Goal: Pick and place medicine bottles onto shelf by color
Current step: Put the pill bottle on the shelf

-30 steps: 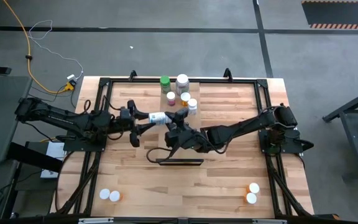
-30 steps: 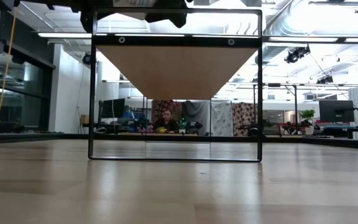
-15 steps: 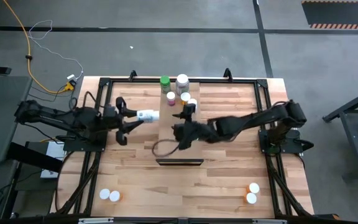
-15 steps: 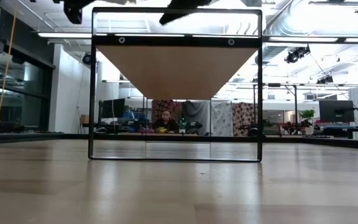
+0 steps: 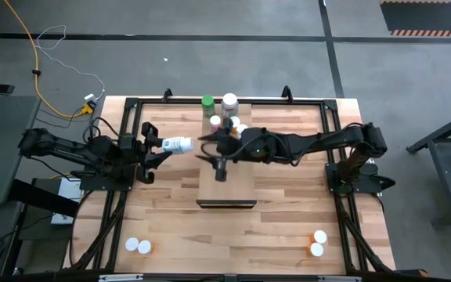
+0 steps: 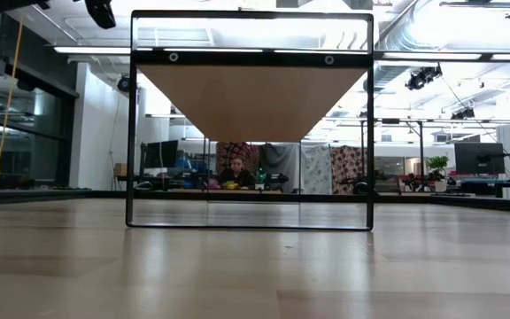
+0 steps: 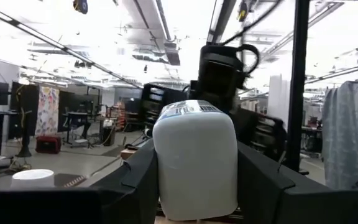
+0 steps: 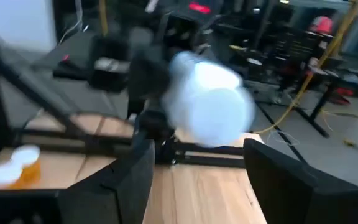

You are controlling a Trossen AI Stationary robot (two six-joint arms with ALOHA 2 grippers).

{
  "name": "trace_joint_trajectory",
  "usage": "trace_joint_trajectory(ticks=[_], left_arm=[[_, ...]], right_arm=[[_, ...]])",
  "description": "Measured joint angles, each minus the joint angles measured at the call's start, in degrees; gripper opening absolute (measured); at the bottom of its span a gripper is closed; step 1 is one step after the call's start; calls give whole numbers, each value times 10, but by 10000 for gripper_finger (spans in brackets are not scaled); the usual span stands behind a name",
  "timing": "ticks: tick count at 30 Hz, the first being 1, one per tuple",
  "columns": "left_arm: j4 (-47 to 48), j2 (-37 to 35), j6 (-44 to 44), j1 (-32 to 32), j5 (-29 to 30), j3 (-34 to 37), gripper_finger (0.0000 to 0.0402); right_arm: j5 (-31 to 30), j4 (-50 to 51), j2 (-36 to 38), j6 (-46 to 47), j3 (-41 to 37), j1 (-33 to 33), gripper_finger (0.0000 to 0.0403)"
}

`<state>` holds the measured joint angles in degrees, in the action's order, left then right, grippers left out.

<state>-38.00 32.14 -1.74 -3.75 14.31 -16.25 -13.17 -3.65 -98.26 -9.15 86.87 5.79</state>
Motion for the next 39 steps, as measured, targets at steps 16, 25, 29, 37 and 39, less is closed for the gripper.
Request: trace_joint_trajectory(ticks=[16, 25, 29, 37, 39], left_arm=[[-29, 35, 10, 4, 0, 0, 154], [-64, 68, 25, 10, -8, -1, 154], [-89, 87, 26, 14, -5, -1, 154], [-121, 114, 36, 15, -5, -1, 154], [-124, 121, 36, 15, -5, -1, 154]], right_arm=[[155, -18, 0, 105, 0, -43, 236], [152, -18, 0, 105, 0, -44, 236], [154, -18, 0, 105, 0, -44, 236], [157, -14, 0, 105, 0, -43, 236], [162, -8, 0, 107, 0, -43, 236]])
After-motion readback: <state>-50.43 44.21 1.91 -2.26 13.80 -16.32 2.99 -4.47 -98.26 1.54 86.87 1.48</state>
